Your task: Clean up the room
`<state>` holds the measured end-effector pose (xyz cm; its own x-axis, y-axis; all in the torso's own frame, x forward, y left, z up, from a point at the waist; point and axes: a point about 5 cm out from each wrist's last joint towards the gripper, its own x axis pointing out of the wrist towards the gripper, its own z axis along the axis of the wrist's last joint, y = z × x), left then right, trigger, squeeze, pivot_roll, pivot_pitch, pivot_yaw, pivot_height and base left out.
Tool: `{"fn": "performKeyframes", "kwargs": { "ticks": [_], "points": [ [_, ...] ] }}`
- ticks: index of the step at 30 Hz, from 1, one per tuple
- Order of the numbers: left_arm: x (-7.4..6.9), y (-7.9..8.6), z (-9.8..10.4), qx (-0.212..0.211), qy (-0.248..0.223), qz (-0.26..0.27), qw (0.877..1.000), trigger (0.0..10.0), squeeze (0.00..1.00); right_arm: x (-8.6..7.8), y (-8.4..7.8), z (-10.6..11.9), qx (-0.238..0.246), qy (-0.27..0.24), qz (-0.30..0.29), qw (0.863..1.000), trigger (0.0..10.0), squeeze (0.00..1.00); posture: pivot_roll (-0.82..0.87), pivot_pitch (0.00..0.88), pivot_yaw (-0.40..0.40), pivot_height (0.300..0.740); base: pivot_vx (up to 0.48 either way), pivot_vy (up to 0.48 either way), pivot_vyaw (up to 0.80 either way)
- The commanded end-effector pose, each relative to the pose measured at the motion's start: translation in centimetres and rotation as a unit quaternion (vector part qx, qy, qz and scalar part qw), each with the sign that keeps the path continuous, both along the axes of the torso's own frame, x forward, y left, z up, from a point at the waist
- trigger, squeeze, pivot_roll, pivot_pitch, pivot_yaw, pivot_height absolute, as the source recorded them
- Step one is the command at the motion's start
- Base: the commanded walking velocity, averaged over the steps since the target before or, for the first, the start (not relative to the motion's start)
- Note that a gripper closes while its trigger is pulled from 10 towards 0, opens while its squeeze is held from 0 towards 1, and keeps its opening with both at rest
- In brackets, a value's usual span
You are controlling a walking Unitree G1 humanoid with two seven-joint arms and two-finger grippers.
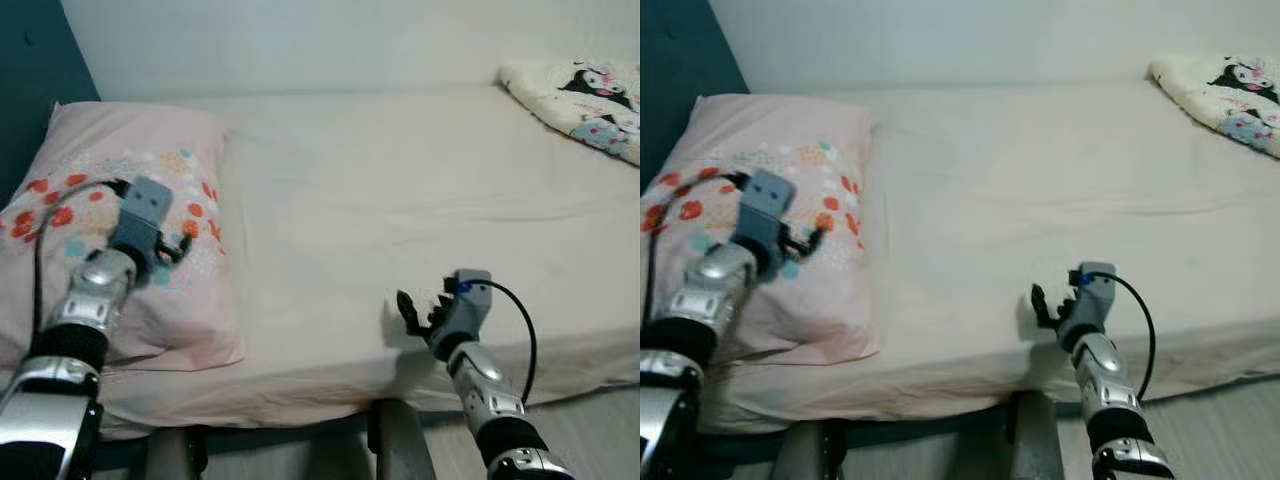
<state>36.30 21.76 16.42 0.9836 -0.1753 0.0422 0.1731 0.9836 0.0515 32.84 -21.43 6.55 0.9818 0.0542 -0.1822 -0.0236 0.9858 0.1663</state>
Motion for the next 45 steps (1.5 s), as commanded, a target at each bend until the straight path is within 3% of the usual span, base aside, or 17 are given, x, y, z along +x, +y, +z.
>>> {"fn": "performKeyframes", "kwargs": {
  "ticks": [1, 2, 3, 4, 8, 12, 18, 26, 32, 35, 40, 43, 45],
  "points": [
    [-0.3, -0.6, -0.7, -0.036, 0.015, -0.008, 0.999, 10.0, 0.00, -0.1, 0.5, -0.2, 0.009, -0.002, 0.008, 1.000, 10.0, 0.00, -0.07, 0.037, -0.019, 0.400, 0.000, 0.000, 0.00],
    [-1.4, -2.6, -1.9, -0.106, 0.020, -0.015, 0.994, 10.0, 0.00, -0.1, 0.8, -0.2, 0.010, -0.005, 0.019, 1.000, 10.0, 0.00, -0.07, 0.035, -0.019, 0.405, 0.000, 0.000, 0.00],
    [-1.4, -2.6, -1.9, -0.106, 0.020, -0.015, 0.994, 10.0, 0.00, -0.1, 0.8, -0.2, 0.010, -0.005, 0.019, 1.000, 10.0, 0.00, -0.07, 0.035, -0.019, 0.405, 0.000, 0.000, 0.00],
    [-2.0, -4.1, -3.3, -0.144, 0.040, -0.015, 0.989, 10.0, 0.00, -0.1, 1.0, -0.2, 0.011, -0.007, 0.028, 1.000, 10.0, 0.00, -0.07, 0.031, -0.022, 0.410, 0.000, 0.000, 0.00],
    [-2.6, -5.6, -5.0, -0.174, 0.062, -0.021, 0.983, 10.0, 0.00, 0.2, 1.4, 0.1, 0.014, -0.017, 0.039, 0.999, 10.0, 0.00, -0.07, 0.025, -0.016, 0.420, 0.000, 0.000, 0.00],
    [-2.6, -5.9, -5.1, -0.179, 0.063, -0.032, 0.981, 10.0, 0.00, 0.3, 1.5, 0.4, 0.015, -0.022, 0.042, 0.999, 10.0, 0.00, -0.07, 0.022, -0.015, 0.425, -0.189, 0.000, 0.00],
    [-3.0, -5.6, -3.6, -0.192, 0.035, -0.053, 0.979, 10.0, 0.00, 0.5, 1.7, 0.7, 0.021, -0.034, 0.049, 0.998, 10.0, 0.00, -0.07, 0.013, -0.010, 0.440, 0.000, 0.000, 0.00],
    [-4.9, -6.8, -6.0, -0.188, 0.089, -0.076, 0.975, 10.0, 0.00, 0.3, 2.1, 0.1, 0.023, -0.025, 0.059, 0.998, 10.0, 0.00, -0.07, 0.008, -0.015, 0.475, -0.060, 0.000, 0.00],
    [-5.3, -7.0, -6.2, -0.198, 0.091, -0.091, 0.972, 10.0, 0.00, 0.2, 2.2, -0.1, 0.023, -0.021, 0.062, 0.998, 10.0, 0.00, -0.07, 0.007, -0.017, 0.495, -0.240, 0.000, 0.00],
    [-5.5, -7.2, -6.6, -0.181, 0.105, -0.099, 0.973, 10.0, 0.00, 0.3, 2.3, -0.1, 0.023, -0.021, 0.064, 0.997, 10.0, 0.00, -0.07, 0.006, -0.019, 0.505, -0.342, 0.000, 0.00],
    [-5.8, -7.1, -6.5, -0.204, 0.103, -0.103, 0.968, 10.0, 0.00, 0.2, 2.5, -0.3, 0.024, -0.018, 0.067, 0.997, 10.0, 0.00, -0.07, 0.010, -0.017, 0.525, 0.000, 0.000, 0.00],
    [-5.8, -7.1, -6.8, -0.179, 0.116, -0.101, 0.972, 10.0, 0.00, 0.2, 2.6, -0.4, 0.025, -0.016, 0.068, 0.997, 10.0, 0.00, -0.07, 0.011, -0.019, 0.535, -0.160, 0.000, 0.00],
    [-5.8, -7.0, -6.8, -0.189, 0.115, -0.098, 0.970, 10.0, 0.00, 0.1, 2.8, -0.7, 0.027, -0.013, 0.068, 0.997, 10.0, 0.00, -0.06, 0.008, -0.018, 0.545, -0.240, 0.000, 0.00]
  ]
}}
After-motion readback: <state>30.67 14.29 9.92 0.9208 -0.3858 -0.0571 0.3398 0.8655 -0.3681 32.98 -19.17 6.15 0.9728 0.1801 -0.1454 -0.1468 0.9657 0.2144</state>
